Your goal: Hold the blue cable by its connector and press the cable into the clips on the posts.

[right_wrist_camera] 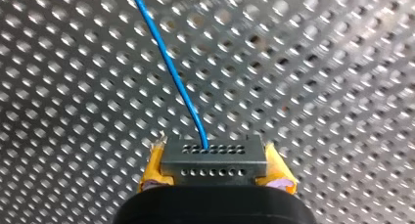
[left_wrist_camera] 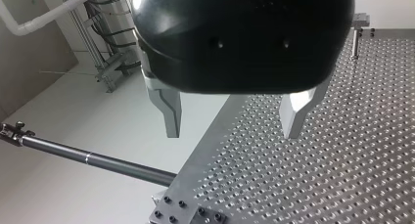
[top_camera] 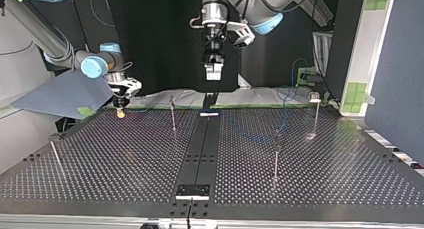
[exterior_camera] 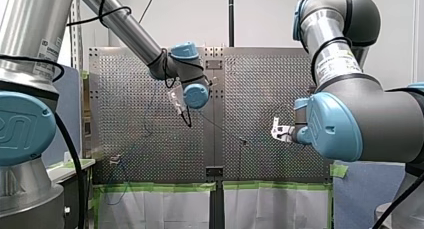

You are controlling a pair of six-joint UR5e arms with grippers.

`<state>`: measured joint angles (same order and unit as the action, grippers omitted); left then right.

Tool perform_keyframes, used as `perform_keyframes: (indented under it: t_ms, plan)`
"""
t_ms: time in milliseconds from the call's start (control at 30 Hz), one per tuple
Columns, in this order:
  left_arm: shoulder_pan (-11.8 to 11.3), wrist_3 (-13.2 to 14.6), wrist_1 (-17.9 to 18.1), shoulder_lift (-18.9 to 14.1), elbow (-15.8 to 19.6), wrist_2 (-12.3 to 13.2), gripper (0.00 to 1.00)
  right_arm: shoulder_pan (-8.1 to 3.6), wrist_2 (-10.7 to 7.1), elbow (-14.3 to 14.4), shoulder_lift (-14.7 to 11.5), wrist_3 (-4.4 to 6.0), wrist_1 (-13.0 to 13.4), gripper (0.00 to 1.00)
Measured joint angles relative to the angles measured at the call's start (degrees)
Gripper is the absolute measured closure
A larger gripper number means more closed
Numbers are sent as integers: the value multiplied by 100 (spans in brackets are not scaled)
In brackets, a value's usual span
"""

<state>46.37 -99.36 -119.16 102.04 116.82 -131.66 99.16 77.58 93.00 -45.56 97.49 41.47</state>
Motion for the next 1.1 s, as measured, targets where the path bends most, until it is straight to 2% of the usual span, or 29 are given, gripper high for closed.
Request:
perform_keyframes:
  t_ms: [167,333,500,667,1100]
  plan:
    - [-10,0,247,0,261,14,0,-14,255,20,-245,-160,-241,100]
    - [-17,-48,233,28,507,30,0,-32,439,65,-495,-220,-491,100]
    - [-23,-127,114,154,747,68,0,-38,447,72,-734,-217,-665,100]
    - [-27,-137,243,328,987,129,0,-36,418,74,-938,-229,-711,100]
    - [-30,-145,334,380,1092,137,0,-24,399,74,-994,-247,-727,100]
